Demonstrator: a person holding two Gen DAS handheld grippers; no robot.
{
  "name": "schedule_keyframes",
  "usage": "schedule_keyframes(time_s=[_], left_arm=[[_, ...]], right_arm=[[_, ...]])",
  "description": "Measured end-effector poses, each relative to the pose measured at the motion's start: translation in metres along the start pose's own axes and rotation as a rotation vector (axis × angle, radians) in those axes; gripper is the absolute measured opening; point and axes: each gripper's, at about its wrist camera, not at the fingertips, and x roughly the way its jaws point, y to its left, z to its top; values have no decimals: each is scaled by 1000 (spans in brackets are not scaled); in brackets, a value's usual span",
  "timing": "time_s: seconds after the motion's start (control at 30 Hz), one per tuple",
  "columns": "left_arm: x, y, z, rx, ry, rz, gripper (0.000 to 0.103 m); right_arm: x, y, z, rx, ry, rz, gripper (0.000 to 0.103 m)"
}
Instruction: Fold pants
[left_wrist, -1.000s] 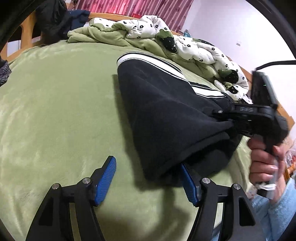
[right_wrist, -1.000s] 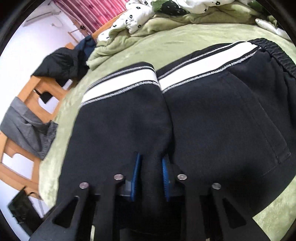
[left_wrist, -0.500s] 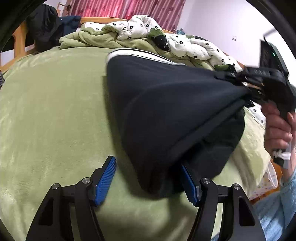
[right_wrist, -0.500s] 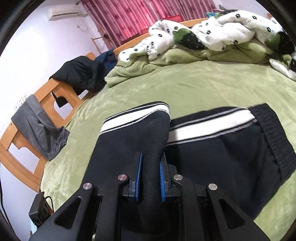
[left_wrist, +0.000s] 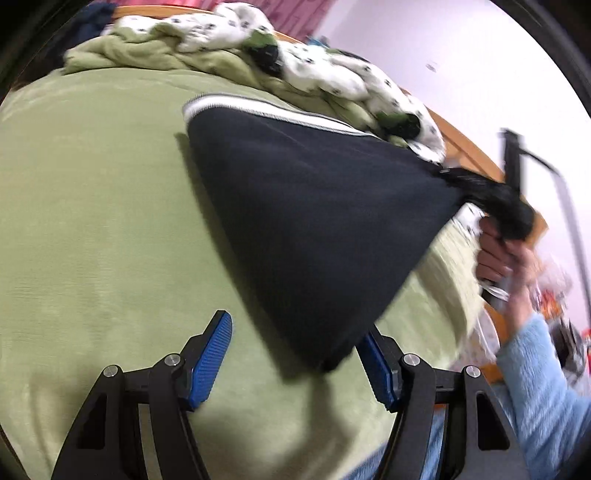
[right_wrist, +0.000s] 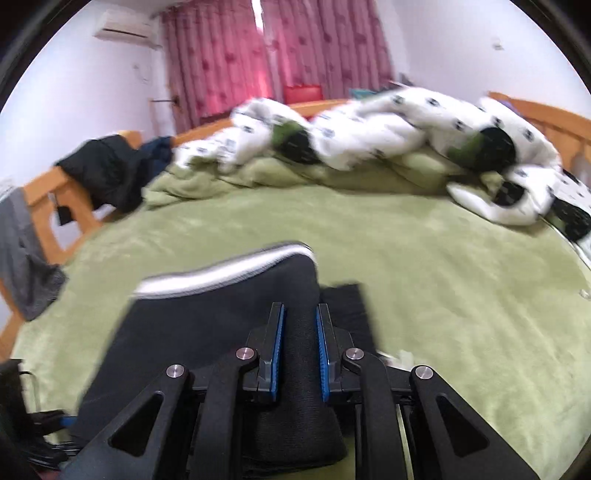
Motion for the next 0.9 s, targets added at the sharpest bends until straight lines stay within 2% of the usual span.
schedule_keyframes(time_s=[0.07, 0.13, 0.2, 0.33, 0.43, 0.57, 0.6, 0.63, 0.67, 0.7, 0.73, 0.77, 0.83, 0.9], left_arm=[[-1, -10, -3, 58, 18, -4, 65], [-3, -12, -5, 78, 17, 10, 65], [-6, -7, -4, 56, 11, 2, 65], [-15, 6, -3, -22, 12, -64, 65], [-16, -5, -5, 35, 0, -35, 65], [8, -22, 0, 50, 46, 24, 65], [15, -25, 0, 53, 46, 72, 65], [22, -29, -1, 71, 27, 159, 57], [21, -31, -1, 91, -26, 233, 20], [18, -31, -1, 96, -69, 249, 13], [11, -29, -2, 85, -107, 237, 12], [9, -28, -2, 80, -112, 242, 12], [11, -26, -4, 92, -82, 251, 12], [10, -24, -6, 84, -43, 216, 16]], right_arm=[[18, -25, -19, 24, 73, -40, 15], [26, -35, -34, 30, 108, -39, 15], [21, -33, -39, 13, 100, -45, 15], [10, -28, -38, 30, 97, -48, 17], [8, -27, -41, 46, 109, -65, 19], [6, -29, -43, 104, 114, -67, 19], [6, -28, -43, 107, 113, -71, 20], [6, -28, -45, 104, 112, -78, 20], [5, -28, -46, 101, 110, -82, 20], [4, -27, -47, 98, 105, -84, 20], [3, -27, -49, 98, 104, -77, 20], [2, -26, -50, 94, 108, -77, 20], [2, -23, -54, 74, 121, -82, 19], [3, -18, -57, 35, 135, -102, 19]])
